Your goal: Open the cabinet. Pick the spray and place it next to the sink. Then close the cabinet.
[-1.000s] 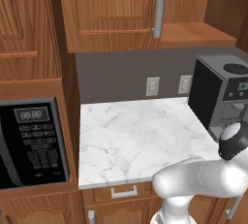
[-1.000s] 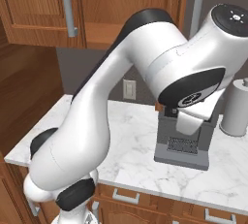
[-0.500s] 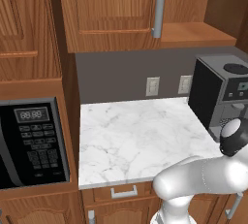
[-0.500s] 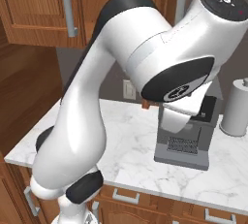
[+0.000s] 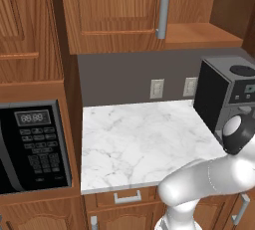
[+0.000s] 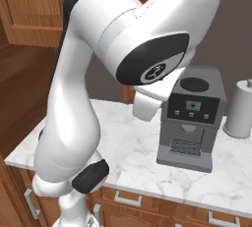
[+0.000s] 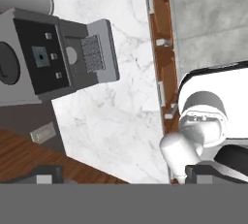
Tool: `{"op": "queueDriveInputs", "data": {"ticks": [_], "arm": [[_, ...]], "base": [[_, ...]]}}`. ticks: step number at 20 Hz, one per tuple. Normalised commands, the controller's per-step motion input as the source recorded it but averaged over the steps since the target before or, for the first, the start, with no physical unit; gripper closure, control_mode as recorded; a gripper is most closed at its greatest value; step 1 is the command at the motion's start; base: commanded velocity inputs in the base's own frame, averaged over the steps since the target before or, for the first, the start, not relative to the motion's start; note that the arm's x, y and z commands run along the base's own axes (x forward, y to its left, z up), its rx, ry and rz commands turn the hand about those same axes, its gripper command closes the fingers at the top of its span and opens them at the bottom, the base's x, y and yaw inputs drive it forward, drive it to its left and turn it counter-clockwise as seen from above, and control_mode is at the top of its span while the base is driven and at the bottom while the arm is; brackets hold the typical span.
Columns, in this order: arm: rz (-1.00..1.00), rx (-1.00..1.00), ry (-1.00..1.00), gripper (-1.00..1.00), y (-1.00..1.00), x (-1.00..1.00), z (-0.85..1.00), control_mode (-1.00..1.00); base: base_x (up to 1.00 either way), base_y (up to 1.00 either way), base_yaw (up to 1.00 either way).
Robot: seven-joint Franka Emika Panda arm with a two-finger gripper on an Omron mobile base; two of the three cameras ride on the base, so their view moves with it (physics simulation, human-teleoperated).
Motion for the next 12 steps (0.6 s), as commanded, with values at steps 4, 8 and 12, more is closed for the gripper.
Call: {"op": "queueDriveInputs", "data": {"ticks": [4, 8, 12], "arm": [[-0.10, 0.00, 0.02, -1.00, 0.66, 0.00, 0.03, -1.00], [-0.14, 0.00, 0.00, -1.00, 0.71, 0.00, 0.00, -1.00], [-0.17, 0.00, 0.00, -1.00, 0.74, 0.02, 0.00, -1.00]], "base": [[0.00, 0.00, 0.00], [0.00, 0.00, 0.00], [0.00, 0.00, 0.00]]}}
